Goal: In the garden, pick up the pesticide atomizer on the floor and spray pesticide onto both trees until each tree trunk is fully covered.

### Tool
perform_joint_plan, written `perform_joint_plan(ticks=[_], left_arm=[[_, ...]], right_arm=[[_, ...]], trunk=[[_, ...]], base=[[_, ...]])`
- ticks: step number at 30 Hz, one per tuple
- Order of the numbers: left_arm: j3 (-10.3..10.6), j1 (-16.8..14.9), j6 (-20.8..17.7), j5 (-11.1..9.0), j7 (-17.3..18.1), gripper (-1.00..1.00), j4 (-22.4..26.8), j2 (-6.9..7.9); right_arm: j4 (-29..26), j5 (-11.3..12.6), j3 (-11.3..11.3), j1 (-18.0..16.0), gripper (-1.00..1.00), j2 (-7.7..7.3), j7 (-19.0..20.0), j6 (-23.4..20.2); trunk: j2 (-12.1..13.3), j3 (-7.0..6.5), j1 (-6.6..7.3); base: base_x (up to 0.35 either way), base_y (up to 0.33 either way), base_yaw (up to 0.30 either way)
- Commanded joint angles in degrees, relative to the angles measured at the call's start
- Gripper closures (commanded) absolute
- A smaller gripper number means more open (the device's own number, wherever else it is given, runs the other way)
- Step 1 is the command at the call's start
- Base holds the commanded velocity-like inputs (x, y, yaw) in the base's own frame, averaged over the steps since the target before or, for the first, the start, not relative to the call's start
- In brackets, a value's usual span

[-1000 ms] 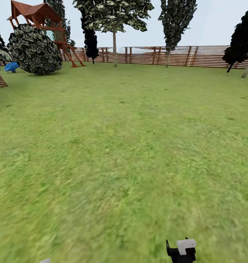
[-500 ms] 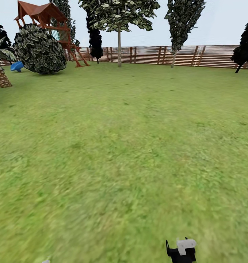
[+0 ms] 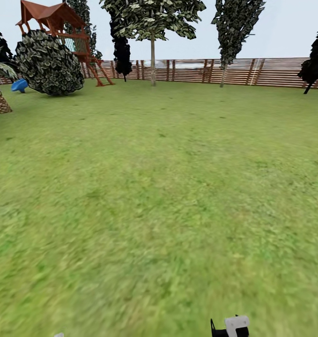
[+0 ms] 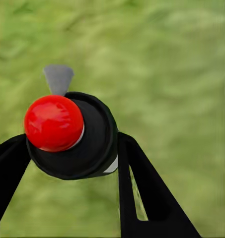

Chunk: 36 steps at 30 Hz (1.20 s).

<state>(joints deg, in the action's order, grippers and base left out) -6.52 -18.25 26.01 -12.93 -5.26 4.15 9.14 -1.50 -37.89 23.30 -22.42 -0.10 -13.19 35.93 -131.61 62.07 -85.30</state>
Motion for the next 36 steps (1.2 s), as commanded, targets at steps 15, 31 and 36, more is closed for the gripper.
perform_joint_plan(ticks=[15, 31, 36], left_arm=[[0.0, 0.0, 0.0, 0.0, 0.0, 1.00, 0.0, 0.00], [0.0, 0.0, 0.0, 0.0, 0.0, 1.00, 0.0, 0.00], [0.1, 0.0, 0.0, 0.0, 0.0, 1.00, 0.0, -0.06]], right_arm=[[0.0, 0.0, 0.1, 0.0, -1.00, -0.08, 0.0, -0.1], [0.0, 0.0, 0.1, 0.0, -1.00, -0.08, 0.0, -0.1], [0.0, 0.0, 0.1, 0.0, -1.00, -0.08, 0.0, -0.1]], trunk=[[0.0, 0.00, 0.00], [0.0, 0.00, 0.00], [0.0, 0.00, 0.00]], base=[[0.339, 0.000, 0.000], [0.339, 0.000, 0.000], [0.339, 0.000, 0.000]])
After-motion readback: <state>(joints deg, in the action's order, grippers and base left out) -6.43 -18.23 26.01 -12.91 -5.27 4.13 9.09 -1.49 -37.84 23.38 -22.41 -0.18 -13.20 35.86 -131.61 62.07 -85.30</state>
